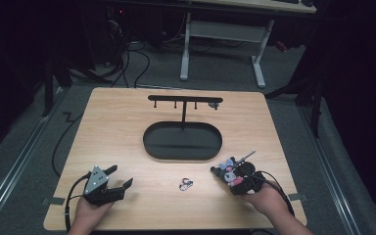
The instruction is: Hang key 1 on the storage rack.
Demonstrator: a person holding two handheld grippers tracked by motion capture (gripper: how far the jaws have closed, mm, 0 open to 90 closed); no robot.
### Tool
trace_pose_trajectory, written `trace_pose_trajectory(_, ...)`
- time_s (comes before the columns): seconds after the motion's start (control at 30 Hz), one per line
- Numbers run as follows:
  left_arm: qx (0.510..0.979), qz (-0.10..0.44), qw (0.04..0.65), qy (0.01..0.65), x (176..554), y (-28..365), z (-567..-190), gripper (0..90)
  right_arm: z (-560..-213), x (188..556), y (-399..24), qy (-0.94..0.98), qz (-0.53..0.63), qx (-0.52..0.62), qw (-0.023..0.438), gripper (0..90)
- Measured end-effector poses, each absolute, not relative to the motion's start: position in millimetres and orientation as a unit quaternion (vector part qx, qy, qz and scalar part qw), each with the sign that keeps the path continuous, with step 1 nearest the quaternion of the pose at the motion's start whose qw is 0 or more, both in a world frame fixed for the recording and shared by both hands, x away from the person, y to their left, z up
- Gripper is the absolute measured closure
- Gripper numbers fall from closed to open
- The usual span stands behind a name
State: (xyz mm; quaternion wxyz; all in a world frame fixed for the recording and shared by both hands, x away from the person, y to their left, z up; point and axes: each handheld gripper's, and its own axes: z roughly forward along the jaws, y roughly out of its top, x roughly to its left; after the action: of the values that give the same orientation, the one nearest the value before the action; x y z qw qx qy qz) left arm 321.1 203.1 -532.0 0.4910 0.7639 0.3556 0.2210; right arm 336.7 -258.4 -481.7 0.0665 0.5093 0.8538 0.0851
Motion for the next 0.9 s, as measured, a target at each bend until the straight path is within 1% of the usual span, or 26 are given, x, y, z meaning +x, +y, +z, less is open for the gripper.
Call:
trace_pose_trajectory(0.1,0.764,0.221,0.491,0.356,321,203,-532,23.8,-482,336,-259,0.856,0.087,0.504,0.072,48.3)
trace_pose_trajectory(0.2,0.764,0.221,0.491,0.356,321,203,-532,23.8,-479,336,-259,0.858,0.089,0.502,0.067,49.1)
trace_pose_trajectory(0.43,0.764,0.220,0.491,0.356,321,203,-532,23.7,-467,336,-261,0.856,0.109,0.503,0.053,49.2)
trace_pose_trajectory(0.9,0.763,0.222,0.496,0.350,320,204,-532,21.3,-447,336,-268,0.848,0.129,0.512,0.047,49.1)
